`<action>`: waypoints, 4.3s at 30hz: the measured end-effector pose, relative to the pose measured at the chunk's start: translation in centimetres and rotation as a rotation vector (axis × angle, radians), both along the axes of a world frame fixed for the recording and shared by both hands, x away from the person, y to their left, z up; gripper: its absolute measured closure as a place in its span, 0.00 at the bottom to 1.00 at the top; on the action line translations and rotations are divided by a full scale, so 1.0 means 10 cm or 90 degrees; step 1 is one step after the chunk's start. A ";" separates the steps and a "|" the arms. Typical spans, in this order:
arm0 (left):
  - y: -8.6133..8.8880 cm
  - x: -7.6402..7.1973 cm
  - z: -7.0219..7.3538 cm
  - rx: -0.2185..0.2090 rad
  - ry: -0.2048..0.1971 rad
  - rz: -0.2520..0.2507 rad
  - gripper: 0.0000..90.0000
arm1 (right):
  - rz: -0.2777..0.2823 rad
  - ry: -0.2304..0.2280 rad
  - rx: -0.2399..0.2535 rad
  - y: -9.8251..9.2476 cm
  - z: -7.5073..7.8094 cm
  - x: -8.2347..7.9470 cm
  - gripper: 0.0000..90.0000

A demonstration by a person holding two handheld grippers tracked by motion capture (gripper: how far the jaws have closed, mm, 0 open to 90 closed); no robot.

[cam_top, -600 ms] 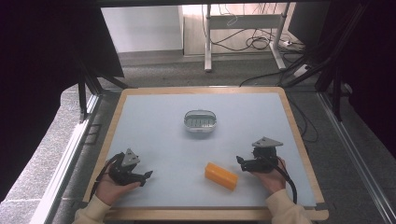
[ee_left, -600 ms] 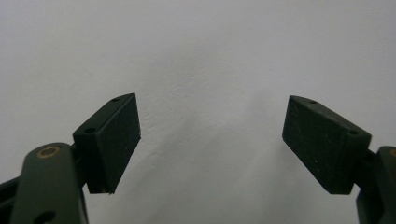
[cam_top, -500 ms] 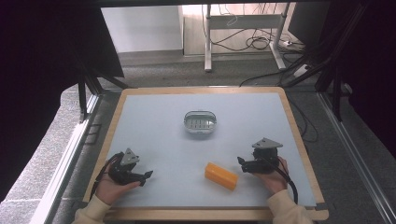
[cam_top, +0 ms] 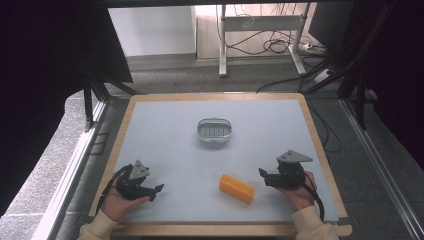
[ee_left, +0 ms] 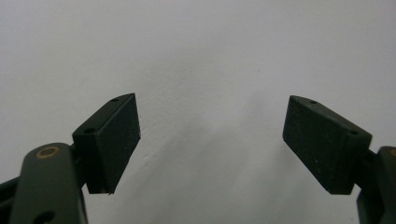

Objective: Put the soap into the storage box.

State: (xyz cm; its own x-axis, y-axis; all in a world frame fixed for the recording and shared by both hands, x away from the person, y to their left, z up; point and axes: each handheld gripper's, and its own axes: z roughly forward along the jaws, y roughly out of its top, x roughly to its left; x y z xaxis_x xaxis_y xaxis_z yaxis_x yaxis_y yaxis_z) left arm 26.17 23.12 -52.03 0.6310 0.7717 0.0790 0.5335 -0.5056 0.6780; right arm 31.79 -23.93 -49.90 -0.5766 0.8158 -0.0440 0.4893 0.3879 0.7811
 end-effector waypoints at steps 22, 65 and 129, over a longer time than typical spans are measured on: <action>0.04 0.06 -0.04 -0.036 0.017 0.034 0.21 | 0.035 0.017 0.020 -0.06 0.22 0.00 0.22; -0.01 0.04 -0.02 -0.025 0.009 0.011 0.21 | 0.162 0.062 -0.034 0.49 0.67 -0.02 0.25; -0.02 0.00 0.01 -0.001 -0.015 -0.006 0.21 | 0.304 0.260 -0.267 1.27 0.19 -0.06 0.63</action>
State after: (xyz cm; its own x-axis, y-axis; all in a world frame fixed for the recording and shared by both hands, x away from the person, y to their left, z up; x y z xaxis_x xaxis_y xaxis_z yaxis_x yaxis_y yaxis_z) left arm 26.17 22.87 -51.90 0.6364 0.7657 0.0927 0.5124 -0.5096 0.6913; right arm 31.22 -11.24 -47.97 -0.9006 0.4346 -0.0027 0.4120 0.8557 0.3132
